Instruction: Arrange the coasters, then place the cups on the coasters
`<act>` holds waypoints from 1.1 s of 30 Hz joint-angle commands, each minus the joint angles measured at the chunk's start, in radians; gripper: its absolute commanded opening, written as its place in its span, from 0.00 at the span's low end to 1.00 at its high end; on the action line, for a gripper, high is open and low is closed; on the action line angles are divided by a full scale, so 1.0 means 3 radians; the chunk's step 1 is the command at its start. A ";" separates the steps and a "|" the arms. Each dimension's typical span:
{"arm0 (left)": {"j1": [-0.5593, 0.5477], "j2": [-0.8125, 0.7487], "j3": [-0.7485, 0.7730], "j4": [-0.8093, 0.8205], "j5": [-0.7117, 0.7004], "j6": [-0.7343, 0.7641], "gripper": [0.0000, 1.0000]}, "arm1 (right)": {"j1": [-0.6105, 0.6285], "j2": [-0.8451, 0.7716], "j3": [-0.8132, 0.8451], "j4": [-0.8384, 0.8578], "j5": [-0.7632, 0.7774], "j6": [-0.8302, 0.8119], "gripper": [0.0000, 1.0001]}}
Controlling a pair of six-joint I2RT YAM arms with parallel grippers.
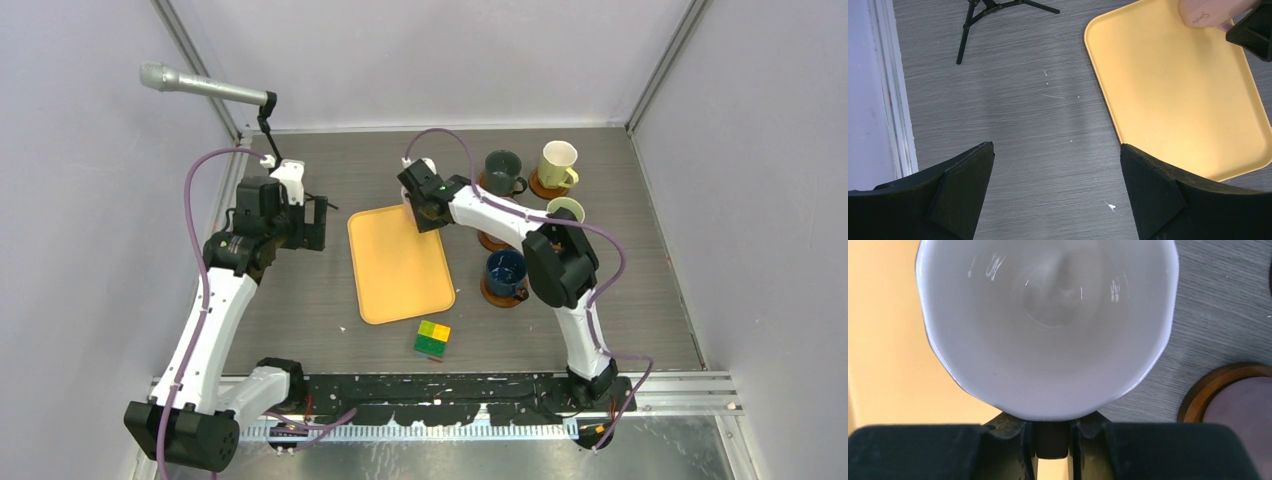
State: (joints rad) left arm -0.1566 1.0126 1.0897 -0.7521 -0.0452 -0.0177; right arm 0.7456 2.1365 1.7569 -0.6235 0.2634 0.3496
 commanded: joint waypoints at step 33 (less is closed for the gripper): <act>0.0011 -0.0040 0.0119 -0.0023 -0.0017 0.0044 1.00 | -0.3001 -0.3727 -0.1841 -0.1828 -0.2718 -0.3353 0.00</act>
State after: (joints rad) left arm -0.1566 1.0126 1.0901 -0.7612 -0.0589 -0.0174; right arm -0.0383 1.0927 1.2427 -1.1164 -0.4278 -0.4942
